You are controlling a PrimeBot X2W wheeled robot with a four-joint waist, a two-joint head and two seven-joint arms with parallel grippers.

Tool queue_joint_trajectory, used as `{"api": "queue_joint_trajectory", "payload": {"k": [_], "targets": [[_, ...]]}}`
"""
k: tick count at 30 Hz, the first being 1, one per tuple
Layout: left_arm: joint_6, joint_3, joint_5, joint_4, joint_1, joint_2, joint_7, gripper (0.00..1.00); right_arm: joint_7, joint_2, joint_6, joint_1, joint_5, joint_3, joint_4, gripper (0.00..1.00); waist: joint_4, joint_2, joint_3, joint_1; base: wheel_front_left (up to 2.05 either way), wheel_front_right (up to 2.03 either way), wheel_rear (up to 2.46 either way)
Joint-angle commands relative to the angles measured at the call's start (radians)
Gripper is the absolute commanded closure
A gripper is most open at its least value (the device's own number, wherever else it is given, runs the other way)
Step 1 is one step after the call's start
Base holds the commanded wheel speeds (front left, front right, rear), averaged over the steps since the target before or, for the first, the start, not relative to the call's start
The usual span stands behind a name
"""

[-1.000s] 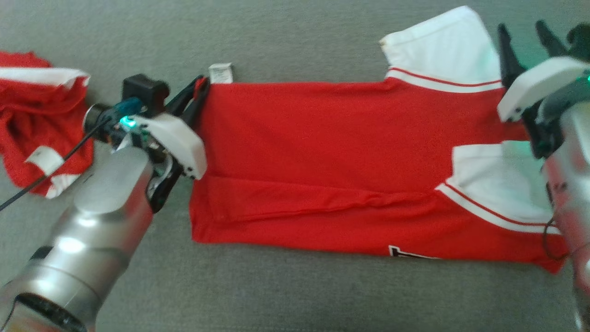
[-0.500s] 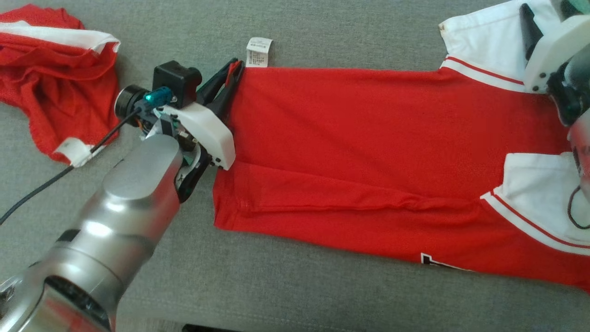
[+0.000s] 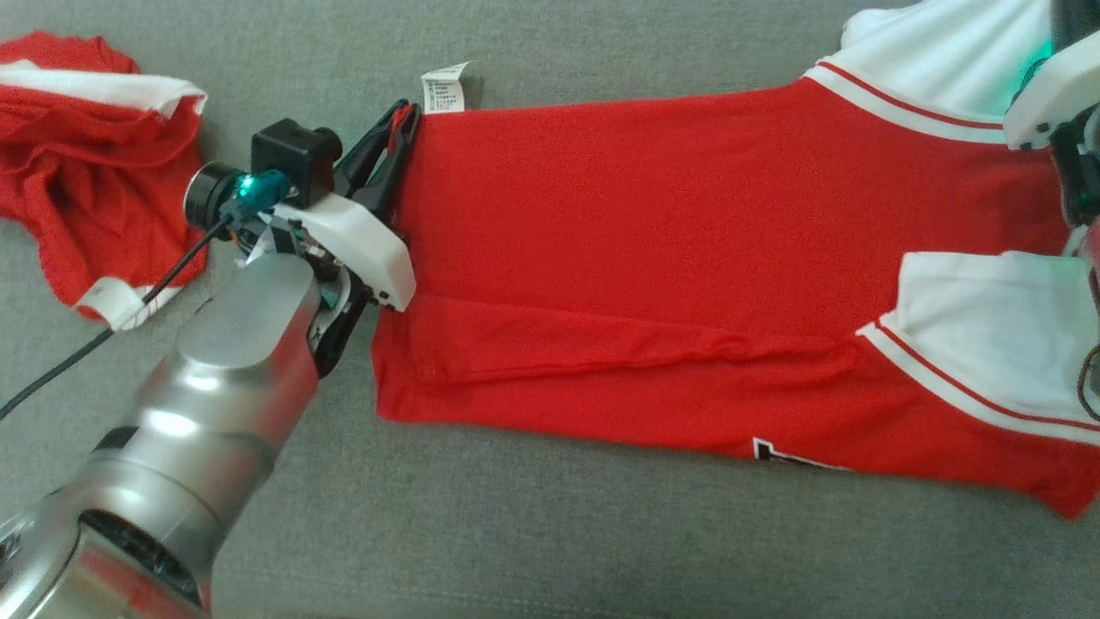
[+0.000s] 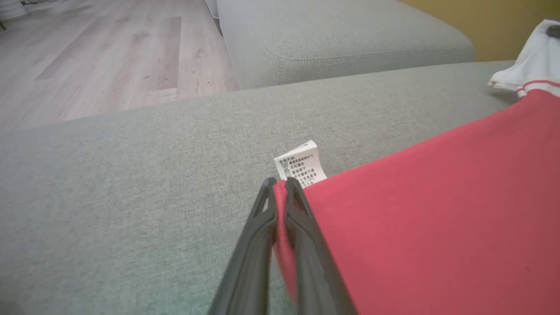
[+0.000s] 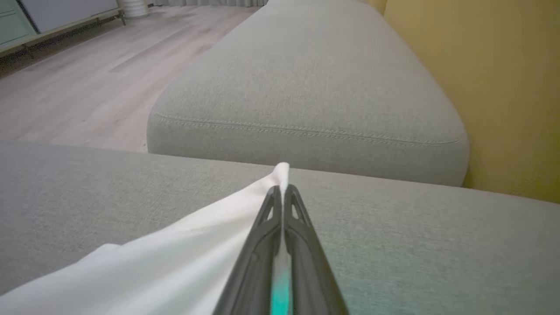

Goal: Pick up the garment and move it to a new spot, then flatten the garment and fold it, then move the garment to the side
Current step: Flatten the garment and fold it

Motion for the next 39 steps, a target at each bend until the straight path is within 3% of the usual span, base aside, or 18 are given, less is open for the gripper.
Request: {"api": "queue_joint_trajectory", "payload": {"k": [1,7,16,25,27,28,29,33,39], "targets": [[0.011,0.046,0.01,-0.008,-0.029,0.043,-0.011,1.0,-0.035,0.002,-0.001,-0.007,-0.003,-0.005,-0.014,1.0,-0.017,0.0,-0.025,0.0,0.0,0.0,0.0],[0.073,0.154,0.12,-0.14,0.09,0.09,-0.013,1.0,-0.083,0.032,-0.001,0.081,0.027,-0.006,-0.068,1.0,-0.069,0.0,-0.097,0.0,0.0,0.0,0.0],[0.135,0.33,0.268,-0.262,0.355,0.111,-0.013,1.0,-0.086,0.048,-0.001,0.4,0.133,-0.036,-0.347,1.0,-0.134,0.0,-0.193,0.0,0.0,0.0,0.0],[0.129,0.477,0.37,-0.288,0.577,0.073,-0.013,1.0,-0.086,0.111,-0.001,0.668,0.184,-0.078,-0.407,1.0,-0.174,0.0,-0.281,0.0,0.0,0.0,0.0],[0.126,0.51,0.383,-0.291,0.608,0.056,-0.013,0.65,-0.086,0.121,-0.001,0.694,0.181,-0.087,-0.398,1.0,-0.177,0.0,-0.294,0.0,0.0,0.0,0.0],[0.124,0.527,0.39,-0.293,0.621,0.049,-0.013,0.17,-0.086,0.128,-0.001,0.702,0.184,-0.094,-0.395,0.72,-0.178,0.0,-0.299,0.0,0.0,0.0,0.0],[0.125,0.545,0.4,-0.299,0.631,0.042,-0.013,0.0,-0.086,0.134,-0.001,0.707,0.186,-0.102,-0.395,0.0,-0.179,0.0,-0.305,0.0,0.0,0.0,0.0],[0.136,0.598,0.439,-0.329,0.667,0.023,-0.013,0.0,-0.086,0.147,-0.001,0.72,0.176,-0.132,-0.423,0.0,-0.179,0.0,-0.322,0.0,0.0,0.0,0.0],[0.165,0.72,0.506,-0.423,0.764,-0.02,-0.013,0.0,-0.086,0.178,-0.001,0.767,0.056,-0.227,-0.523,0.0,-0.174,0.0,-0.364,0.0,0.0,0.0,0.0]]}}
